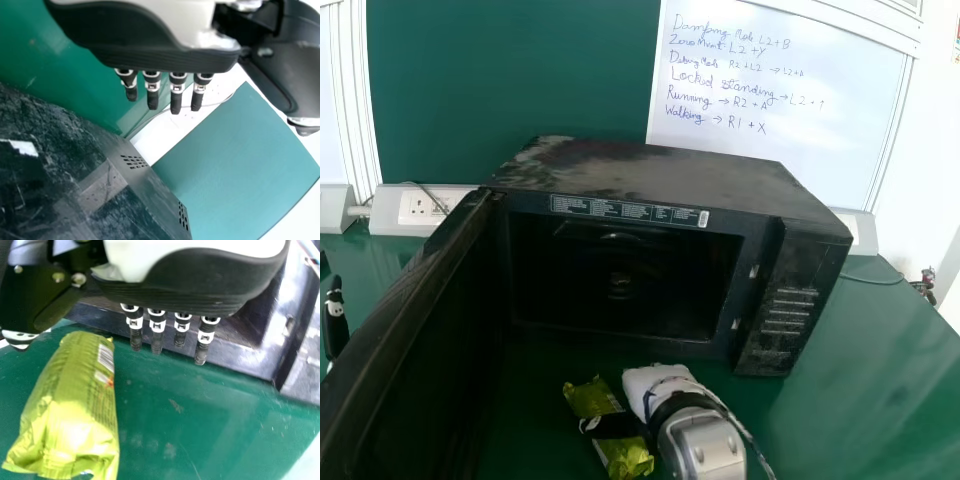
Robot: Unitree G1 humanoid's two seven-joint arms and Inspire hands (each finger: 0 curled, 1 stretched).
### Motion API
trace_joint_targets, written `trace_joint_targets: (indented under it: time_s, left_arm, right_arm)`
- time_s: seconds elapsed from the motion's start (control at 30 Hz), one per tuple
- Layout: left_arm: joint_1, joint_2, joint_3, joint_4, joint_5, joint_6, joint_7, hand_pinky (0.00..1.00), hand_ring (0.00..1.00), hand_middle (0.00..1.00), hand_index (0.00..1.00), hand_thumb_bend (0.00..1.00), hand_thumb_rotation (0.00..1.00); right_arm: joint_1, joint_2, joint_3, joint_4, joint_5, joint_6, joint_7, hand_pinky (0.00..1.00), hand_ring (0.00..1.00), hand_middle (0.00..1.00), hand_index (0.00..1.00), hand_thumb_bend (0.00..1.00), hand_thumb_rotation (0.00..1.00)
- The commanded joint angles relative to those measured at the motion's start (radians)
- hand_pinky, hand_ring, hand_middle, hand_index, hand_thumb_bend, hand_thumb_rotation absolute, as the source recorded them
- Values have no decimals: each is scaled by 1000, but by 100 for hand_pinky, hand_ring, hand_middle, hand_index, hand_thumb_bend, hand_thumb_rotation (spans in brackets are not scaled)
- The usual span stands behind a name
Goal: Put biscuit inside oven
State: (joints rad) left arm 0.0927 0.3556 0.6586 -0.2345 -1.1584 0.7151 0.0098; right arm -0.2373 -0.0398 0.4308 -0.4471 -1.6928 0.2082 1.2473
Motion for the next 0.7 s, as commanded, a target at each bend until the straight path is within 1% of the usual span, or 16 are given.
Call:
trace_joint_targets:
  time_s: [0.0, 0.17, 0.2, 0.23, 0.27, 0.3, 0.33, 0.37, 0.4, 0.43, 0.47, 0.5, 0.53, 0.6, 0.67]
  left_arm:
    - [-1, 4, 0, -14, -8, -6, -7, 65, 72, 76, 78, 64, 0]
    - [1, 4, -1, -19, -2, -9, -7, 65, 72, 76, 77, 63, 1]
    - [1, 4, -1, -19, -1, -9, -6, 65, 72, 76, 77, 63, 1]
    - [0, 5, -1, -19, 0, -8, -5, 65, 72, 76, 78, 63, 1]
    - [0, 5, -1, -19, 0, -8, -4, 65, 72, 76, 78, 63, 1]
    - [0, 5, -1, -18, -2, -7, -5, 65, 72, 76, 78, 63, 1]
    - [-1, 5, 0, -19, -3, -7, -4, 65, 72, 76, 78, 63, 1]
    - [0, 5, 0, -20, -4, -6, -3, 65, 72, 76, 78, 63, 1]
    - [-1, 4, 1, -20, -7, -6, -1, 65, 72, 76, 78, 63, 0]
    - [-1, 4, 1, -20, -8, -5, 0, 65, 72, 76, 78, 63, 0]
    - [-1, 4, 1, -20, -8, -5, 0, 65, 72, 76, 78, 63, 0]
    - [-2, 4, 2, -20, -12, -2, 4, 65, 72, 76, 79, 63, 0]
    - [-1, 4, 2, -20, -11, -3, 4, 65, 72, 76, 79, 63, 0]
    - [-2, 3, 2, -21, -11, -4, 6, 66, 72, 76, 79, 62, 0]
    - [-2, 3, 3, -21, -14, -3, 9, 66, 72, 76, 78, 62, 0]
  right_arm:
    - [13, 9, -13, 12, 11, 16, -16, 92, 99, 100, 99, 100, 61]
    - [17, 8, -17, 21, 15, 27, -26, 95, 100, 100, 100, 100, 59]
    - [15, 11, -17, 25, 12, 31, -23, 95, 100, 100, 100, 100, 56]
    - [11, 14, -17, 30, 9, 34, -20, 95, 100, 100, 99, 100, 49]
    - [8, 17, -16, 33, 5, 38, -19, 94, 99, 100, 99, 100, 44]
    - [4, 15, -11, 35, -1, 36, -23, 91, 99, 99, 98, 99, 40]
    - [0, 11, -7, 38, -2, 31, -27, 84, 95, 97, 95, 96, 34]
    - [-2, 6, -3, 42, -1, 25, -38, 65, 78, 81, 87, 88, 23]
    - [-3, 0, 0, 44, 4, 17, -58, 42, 53, 64, 80, 73, 12]
    - [2, -2, 2, 45, 11, 15, -89, 22, 30, 54, 73, 63, 5]
    - [10, -3, 3, 43, 22, 15, -126, 14, 21, 50, 70, 60, 2]
    - [18, -3, 4, 39, 31, 15, -154, 9, 15, 36, 68, 65, 1]
    - [22, -5, 6, 37, 36, 13, -169, 5, 12, 27, 68, 69, 0]
    - [26, -8, 8, 34, 46, 10, -181, 4, 10, 23, 69, 71, 0]
    - [28, -9, 12, 33, 48, 9, -190, 4, 10, 22, 69, 71, 0]
